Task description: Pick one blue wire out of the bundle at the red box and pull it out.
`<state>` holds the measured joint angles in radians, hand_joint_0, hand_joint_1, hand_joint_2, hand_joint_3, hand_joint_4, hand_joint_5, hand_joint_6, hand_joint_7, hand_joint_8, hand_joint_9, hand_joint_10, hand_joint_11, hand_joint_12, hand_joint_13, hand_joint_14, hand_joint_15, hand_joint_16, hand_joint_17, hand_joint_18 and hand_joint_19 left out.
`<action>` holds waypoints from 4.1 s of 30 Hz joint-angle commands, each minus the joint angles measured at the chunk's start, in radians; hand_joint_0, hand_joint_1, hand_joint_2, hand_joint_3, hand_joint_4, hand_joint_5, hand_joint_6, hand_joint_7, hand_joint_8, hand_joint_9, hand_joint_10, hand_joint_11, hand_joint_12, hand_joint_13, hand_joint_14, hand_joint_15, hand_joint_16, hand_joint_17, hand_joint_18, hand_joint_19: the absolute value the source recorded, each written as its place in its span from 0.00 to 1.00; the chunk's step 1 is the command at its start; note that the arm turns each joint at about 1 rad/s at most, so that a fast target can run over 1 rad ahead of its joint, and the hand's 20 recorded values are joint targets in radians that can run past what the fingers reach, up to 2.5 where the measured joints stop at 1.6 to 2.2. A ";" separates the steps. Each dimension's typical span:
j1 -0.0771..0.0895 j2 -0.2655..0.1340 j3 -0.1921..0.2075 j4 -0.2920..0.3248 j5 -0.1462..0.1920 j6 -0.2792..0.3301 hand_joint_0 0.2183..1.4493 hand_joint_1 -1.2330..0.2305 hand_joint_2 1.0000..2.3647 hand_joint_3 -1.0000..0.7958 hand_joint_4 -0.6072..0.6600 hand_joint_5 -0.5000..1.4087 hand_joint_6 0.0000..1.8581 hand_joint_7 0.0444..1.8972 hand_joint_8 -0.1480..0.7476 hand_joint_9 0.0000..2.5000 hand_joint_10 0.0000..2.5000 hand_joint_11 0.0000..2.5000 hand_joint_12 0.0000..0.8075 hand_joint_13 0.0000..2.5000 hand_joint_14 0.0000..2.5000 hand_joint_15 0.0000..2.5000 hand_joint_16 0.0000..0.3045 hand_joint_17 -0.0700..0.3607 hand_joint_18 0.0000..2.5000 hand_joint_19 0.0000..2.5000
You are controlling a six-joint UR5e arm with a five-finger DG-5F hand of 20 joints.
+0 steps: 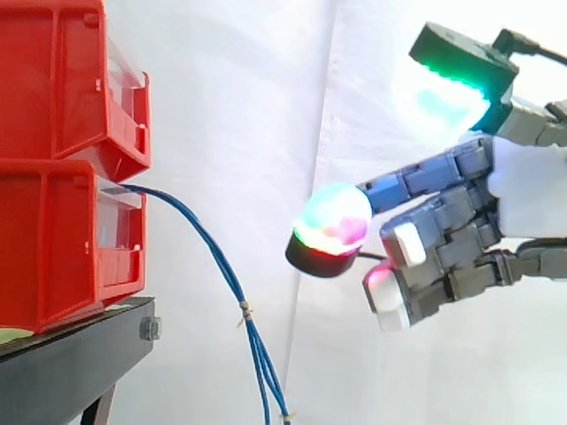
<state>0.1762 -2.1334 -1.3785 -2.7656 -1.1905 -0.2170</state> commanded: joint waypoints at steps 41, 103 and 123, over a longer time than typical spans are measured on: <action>0.003 -0.195 0.081 0.195 -0.011 -0.005 0.27 0.42 0.00 0.29 0.76 0.20 0.27 0.45 0.53 0.37 0.00 0.25 0.52 0.32 0.01 0.21 0.16 0.42 0.21 0.19; 0.013 -0.300 0.162 0.324 -0.008 -0.021 0.32 0.31 0.01 0.35 0.65 0.17 0.41 0.43 0.53 0.35 0.01 0.27 0.51 0.33 0.01 0.21 0.16 0.42 0.24 0.19; 0.020 -0.300 0.162 0.328 -0.009 -0.038 0.33 0.30 0.01 0.43 0.64 0.15 0.49 0.39 0.53 0.33 0.00 0.30 0.52 0.33 0.01 0.22 0.16 0.42 0.25 0.19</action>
<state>0.1954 -2.4330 -1.2165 -2.4382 -1.1994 -0.2509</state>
